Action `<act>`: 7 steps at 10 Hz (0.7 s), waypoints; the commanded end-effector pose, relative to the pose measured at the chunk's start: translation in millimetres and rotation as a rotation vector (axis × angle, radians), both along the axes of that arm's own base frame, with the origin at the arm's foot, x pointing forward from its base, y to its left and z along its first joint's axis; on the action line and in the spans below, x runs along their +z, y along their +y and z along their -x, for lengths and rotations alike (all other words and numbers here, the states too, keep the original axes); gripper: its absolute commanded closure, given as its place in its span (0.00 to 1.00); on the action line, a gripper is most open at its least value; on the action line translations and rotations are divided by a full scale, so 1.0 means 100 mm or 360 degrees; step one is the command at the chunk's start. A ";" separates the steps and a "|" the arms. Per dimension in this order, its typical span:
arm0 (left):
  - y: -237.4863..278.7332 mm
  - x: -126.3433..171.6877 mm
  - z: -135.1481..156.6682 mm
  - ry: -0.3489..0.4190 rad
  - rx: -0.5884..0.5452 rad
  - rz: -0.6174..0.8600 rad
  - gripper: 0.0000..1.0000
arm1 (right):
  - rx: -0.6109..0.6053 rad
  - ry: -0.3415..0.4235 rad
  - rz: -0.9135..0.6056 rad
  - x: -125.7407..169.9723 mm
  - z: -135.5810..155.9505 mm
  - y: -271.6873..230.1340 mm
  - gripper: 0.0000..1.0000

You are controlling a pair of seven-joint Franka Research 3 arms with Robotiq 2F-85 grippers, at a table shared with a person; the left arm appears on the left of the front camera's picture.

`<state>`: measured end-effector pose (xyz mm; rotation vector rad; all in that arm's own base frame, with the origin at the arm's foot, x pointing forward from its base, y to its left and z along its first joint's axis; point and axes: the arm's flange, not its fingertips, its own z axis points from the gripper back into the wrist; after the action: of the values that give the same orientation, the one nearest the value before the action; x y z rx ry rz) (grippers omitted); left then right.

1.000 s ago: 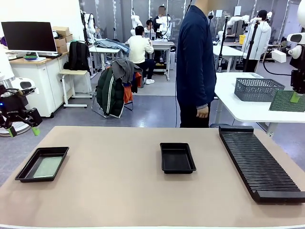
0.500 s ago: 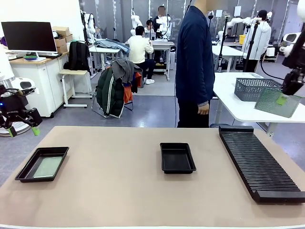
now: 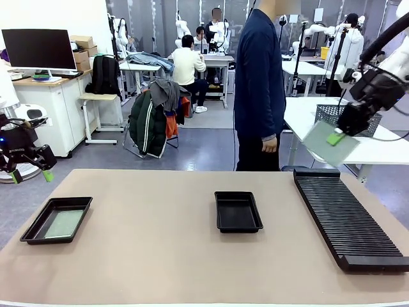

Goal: Inspect and transfer BCBs to ESD trays.
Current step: Pick up the Blank PCB from the PCB Rack and place it in the right ESD tray.

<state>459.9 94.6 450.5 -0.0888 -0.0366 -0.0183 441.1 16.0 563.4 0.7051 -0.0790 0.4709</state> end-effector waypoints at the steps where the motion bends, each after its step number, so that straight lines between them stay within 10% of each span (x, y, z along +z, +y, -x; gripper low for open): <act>1: 0.00 0.00 0.01 -0.0011 0.0006 0.0000 0.07 | -0.0280 0.0031 -0.0213 -0.24 0.08 0.31 0.97; 7: 0.00 0.00 0.01 -0.0011 0.0006 0.0000 0.07 | -0.0480 0.0176 -0.0500 -1.11 -0.02 0.95 0.97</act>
<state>459.9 94.5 450.5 -0.0889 -0.0366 -0.0184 440.6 100.4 465.8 0.9810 -0.1149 0.1410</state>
